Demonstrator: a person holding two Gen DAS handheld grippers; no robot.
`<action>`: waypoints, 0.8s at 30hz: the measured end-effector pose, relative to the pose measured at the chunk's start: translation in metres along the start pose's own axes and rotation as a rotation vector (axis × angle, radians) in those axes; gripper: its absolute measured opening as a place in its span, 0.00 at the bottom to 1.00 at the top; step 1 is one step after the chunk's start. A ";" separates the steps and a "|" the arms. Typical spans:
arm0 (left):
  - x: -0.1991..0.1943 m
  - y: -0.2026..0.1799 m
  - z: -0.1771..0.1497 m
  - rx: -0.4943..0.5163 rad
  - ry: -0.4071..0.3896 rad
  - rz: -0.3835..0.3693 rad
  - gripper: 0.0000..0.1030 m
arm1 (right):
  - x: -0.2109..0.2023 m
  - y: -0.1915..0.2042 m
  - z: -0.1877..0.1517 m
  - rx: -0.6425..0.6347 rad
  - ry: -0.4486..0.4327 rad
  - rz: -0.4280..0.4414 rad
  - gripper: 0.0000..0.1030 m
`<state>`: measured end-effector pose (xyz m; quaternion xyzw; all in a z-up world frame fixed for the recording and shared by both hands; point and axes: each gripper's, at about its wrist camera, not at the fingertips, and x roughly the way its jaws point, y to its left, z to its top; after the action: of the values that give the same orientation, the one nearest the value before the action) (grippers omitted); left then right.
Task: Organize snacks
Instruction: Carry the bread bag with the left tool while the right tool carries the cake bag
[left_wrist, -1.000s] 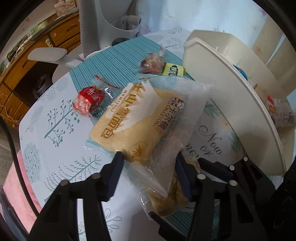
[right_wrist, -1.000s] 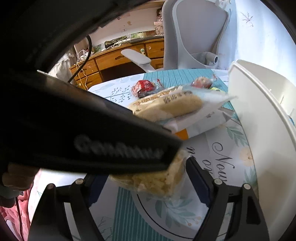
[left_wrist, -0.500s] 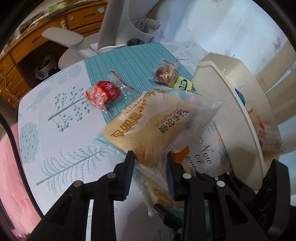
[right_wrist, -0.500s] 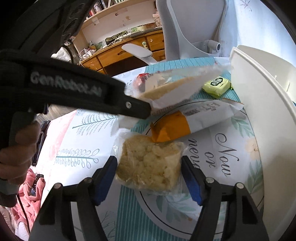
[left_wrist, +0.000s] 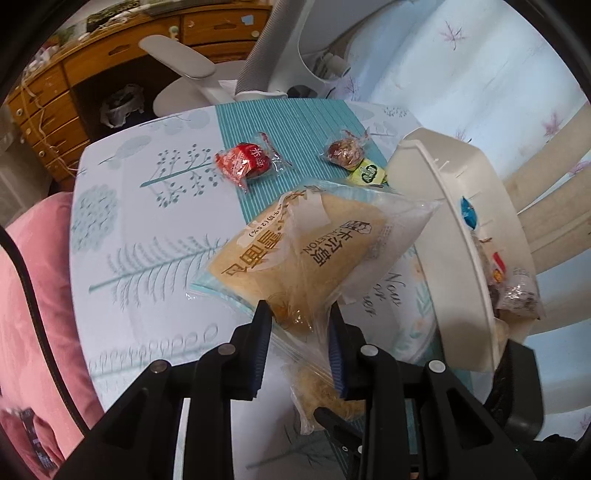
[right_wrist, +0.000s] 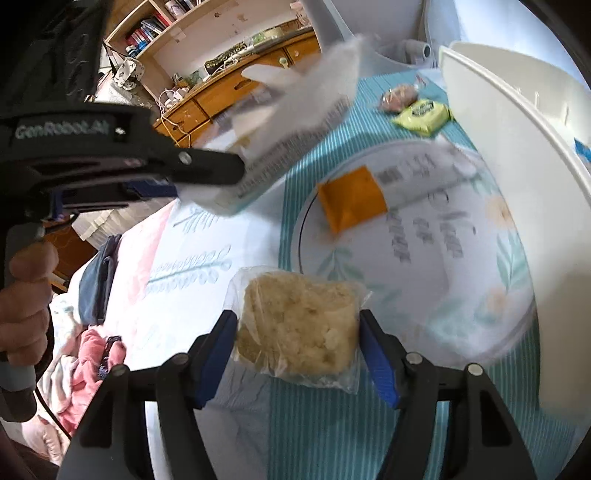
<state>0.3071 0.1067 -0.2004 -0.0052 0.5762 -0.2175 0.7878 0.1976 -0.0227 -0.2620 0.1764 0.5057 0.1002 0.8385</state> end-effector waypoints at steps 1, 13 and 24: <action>-0.004 -0.001 -0.003 -0.007 -0.005 -0.003 0.26 | -0.004 0.001 -0.005 0.003 0.004 0.004 0.64; -0.086 -0.025 -0.063 -0.085 -0.137 -0.075 0.25 | -0.074 0.013 -0.032 -0.026 -0.036 0.054 0.63; -0.143 -0.048 -0.099 -0.124 -0.240 -0.149 0.25 | -0.146 0.021 -0.036 -0.060 -0.101 0.045 0.63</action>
<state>0.1666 0.1367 -0.0914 -0.1226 0.4880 -0.2374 0.8309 0.0980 -0.0476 -0.1502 0.1676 0.4554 0.1252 0.8653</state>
